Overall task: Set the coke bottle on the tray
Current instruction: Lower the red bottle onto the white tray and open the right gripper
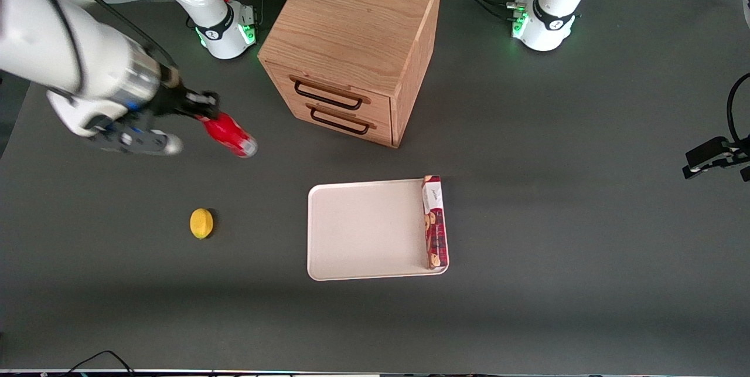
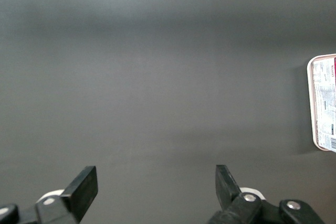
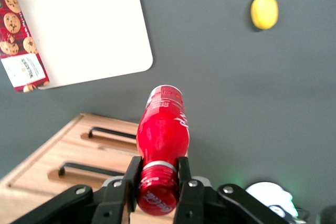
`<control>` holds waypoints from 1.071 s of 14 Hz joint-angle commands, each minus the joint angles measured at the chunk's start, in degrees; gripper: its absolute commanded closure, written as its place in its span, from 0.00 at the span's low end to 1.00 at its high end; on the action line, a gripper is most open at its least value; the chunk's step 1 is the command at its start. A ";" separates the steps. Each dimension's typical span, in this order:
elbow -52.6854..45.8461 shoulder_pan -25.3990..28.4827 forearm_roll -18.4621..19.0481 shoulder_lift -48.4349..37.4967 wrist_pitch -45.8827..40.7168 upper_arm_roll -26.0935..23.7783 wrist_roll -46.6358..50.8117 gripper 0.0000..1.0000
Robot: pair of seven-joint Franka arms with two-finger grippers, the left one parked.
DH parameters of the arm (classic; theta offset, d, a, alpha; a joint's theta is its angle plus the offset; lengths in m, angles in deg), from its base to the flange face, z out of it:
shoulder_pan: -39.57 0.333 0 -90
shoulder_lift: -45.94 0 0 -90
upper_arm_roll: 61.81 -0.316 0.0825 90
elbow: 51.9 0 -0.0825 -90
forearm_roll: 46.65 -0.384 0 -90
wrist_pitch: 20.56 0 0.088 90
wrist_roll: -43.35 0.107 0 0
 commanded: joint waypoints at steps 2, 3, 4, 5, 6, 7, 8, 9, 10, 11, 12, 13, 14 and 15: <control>-1.44 0.87 5.72 12.62 10.33 -5.69 8.79 0.94; 1.46 1.04 6.08 13.69 15.42 -5.78 9.68 0.94; 5.14 1.74 6.17 14.31 21.12 -5.78 11.60 0.94; 7.96 2.09 7.56 14.75 25.79 -5.78 14.05 0.94; 9.82 2.53 10.27 15.71 28.19 -6.05 15.91 0.93; 10.62 2.97 12.56 17.03 29.60 -6.83 17.32 0.92; 10.63 3.15 14.67 18.43 30.49 -7.01 19.51 0.91; 10.63 3.15 15.82 19.06 30.58 -7.19 20.49 0.74; 10.63 3.07 16.01 19.32 30.67 -7.28 20.50 0.01; 10.63 3.07 16.10 19.33 30.67 -7.28 20.15 0.00; 10.37 2.98 16.10 18.63 30.15 -7.54 19.80 0.00; 10.28 2.72 16.10 17.67 28.93 -8.50 19.62 0.00; 10.01 2.19 16.19 15.92 26.65 -9.55 19.70 0.00; 9.92 2.01 16.10 12.85 24.11 -9.74 19.01 0.00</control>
